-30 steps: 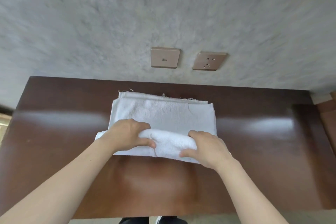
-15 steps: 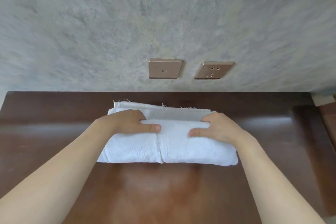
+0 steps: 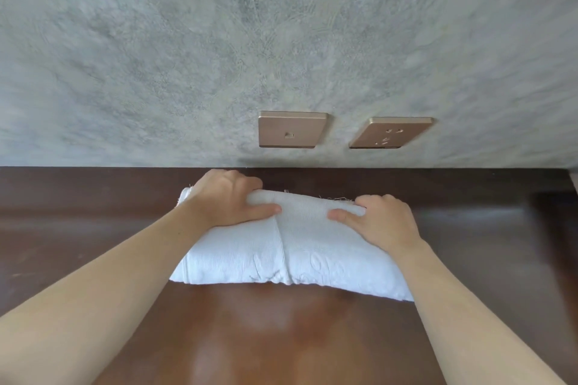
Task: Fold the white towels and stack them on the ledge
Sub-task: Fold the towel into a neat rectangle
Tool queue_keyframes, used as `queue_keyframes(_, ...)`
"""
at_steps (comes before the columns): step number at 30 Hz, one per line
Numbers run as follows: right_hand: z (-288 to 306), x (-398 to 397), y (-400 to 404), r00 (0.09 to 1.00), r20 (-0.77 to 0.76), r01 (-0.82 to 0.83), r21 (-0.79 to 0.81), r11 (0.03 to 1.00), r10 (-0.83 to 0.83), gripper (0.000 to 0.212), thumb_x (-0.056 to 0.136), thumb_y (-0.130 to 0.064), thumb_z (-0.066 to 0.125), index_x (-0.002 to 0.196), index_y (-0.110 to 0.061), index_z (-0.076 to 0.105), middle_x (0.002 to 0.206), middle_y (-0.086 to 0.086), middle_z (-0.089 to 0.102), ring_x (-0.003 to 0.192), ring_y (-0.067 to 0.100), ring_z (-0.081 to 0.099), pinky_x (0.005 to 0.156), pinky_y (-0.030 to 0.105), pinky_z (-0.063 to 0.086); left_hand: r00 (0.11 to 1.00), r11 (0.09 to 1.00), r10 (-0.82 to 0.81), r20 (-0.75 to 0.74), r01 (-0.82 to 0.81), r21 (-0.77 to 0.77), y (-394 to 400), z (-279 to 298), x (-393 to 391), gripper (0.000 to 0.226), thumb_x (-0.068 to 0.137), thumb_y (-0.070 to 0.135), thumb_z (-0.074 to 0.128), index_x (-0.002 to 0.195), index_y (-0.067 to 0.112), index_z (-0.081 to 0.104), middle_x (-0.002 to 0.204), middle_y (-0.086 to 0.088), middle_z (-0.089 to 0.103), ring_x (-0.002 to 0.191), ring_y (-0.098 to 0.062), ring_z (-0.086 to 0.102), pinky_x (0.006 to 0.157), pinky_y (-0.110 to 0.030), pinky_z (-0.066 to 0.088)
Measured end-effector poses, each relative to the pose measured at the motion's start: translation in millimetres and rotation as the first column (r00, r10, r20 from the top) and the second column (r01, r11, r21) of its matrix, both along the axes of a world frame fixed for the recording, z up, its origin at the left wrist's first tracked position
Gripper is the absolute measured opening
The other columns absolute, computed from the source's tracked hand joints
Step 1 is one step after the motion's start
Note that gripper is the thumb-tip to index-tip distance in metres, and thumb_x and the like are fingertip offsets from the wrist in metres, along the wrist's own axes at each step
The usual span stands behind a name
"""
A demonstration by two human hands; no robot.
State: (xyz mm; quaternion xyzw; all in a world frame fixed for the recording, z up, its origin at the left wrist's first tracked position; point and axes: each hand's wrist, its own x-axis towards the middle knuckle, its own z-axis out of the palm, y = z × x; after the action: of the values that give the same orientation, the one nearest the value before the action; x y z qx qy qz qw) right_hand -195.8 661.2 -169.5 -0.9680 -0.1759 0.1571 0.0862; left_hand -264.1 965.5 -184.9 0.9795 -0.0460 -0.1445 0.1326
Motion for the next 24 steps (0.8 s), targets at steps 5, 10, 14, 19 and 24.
queue_keyframes(5,-11.3,-8.6,-2.4,0.975,0.209,-0.059,-0.083,0.995,0.075,0.092,0.066,-0.099,0.001,0.063,-0.024,0.054,0.06,-0.005,0.065,0.065,0.025,0.066,0.059,0.031,0.034,0.995,0.999,-0.02,0.094,0.016,0.035,-0.5,-1.7,-2.0,0.068,0.069,0.09,0.021,0.071,0.031,0.054,0.06,0.014,0.046,0.065,-0.013,0.053,0.058,-0.026,0.026)
queue_keyframes(10,-3.8,-3.4,5.9,0.905,0.377,-0.176,-0.092,0.98,0.198,0.068,0.087,-0.079,0.026,0.054,-0.02,0.037,0.04,0.0,0.05,0.036,0.028,0.051,0.048,0.025,0.023,0.99,0.991,0.12,0.079,-0.115,-0.065,-9.3,15.1,-19.2,0.068,0.081,0.08,0.028,0.11,0.032,0.066,0.105,0.013,0.063,0.11,-0.014,0.056,0.1,-0.031,0.035)
queue_keyframes(14,-6.6,1.1,7.4,0.883,0.414,-0.218,-0.062,0.974,0.224,0.062,0.093,-0.069,0.032,0.057,-0.019,0.033,0.039,0.001,0.044,0.033,0.028,0.045,0.045,0.023,0.022,0.961,0.948,0.271,0.062,-0.255,-0.193,-53.5,24.8,-47.8,0.069,0.088,0.072,0.028,0.137,0.032,0.054,0.144,0.005,0.053,0.142,-0.021,0.038,0.121,-0.041,0.018)
queue_keyframes(19,-10.1,-1.2,6.2,0.903,0.385,-0.181,-0.063,0.982,0.191,0.057,0.096,-0.06,0.035,0.059,-0.016,0.038,0.043,0.003,0.047,0.037,0.03,0.049,0.045,0.025,0.028,0.985,0.985,0.168,0.029,-0.166,-0.055,-67.2,19.7,-57.5,0.072,0.09,0.075,0.018,0.152,0.042,0.03,0.163,0.004,0.027,0.153,-0.019,0.014,0.125,-0.041,-0.001)
queue_keyframes(24,8.8,-18.9,26.9,0.913,0.402,-0.032,-0.08,0.996,0.062,0.041,0.101,-0.047,0.04,0.095,-0.015,0.064,0.083,0.003,0.067,0.081,0.03,0.061,0.077,0.043,0.041,0.988,0.988,0.153,0.022,-0.153,0.008,-70.9,13.6,-55.0,0.072,0.091,0.071,0.015,0.155,0.04,0.026,0.164,0.002,0.025,0.153,-0.021,0.014,0.125,-0.043,-0.002)
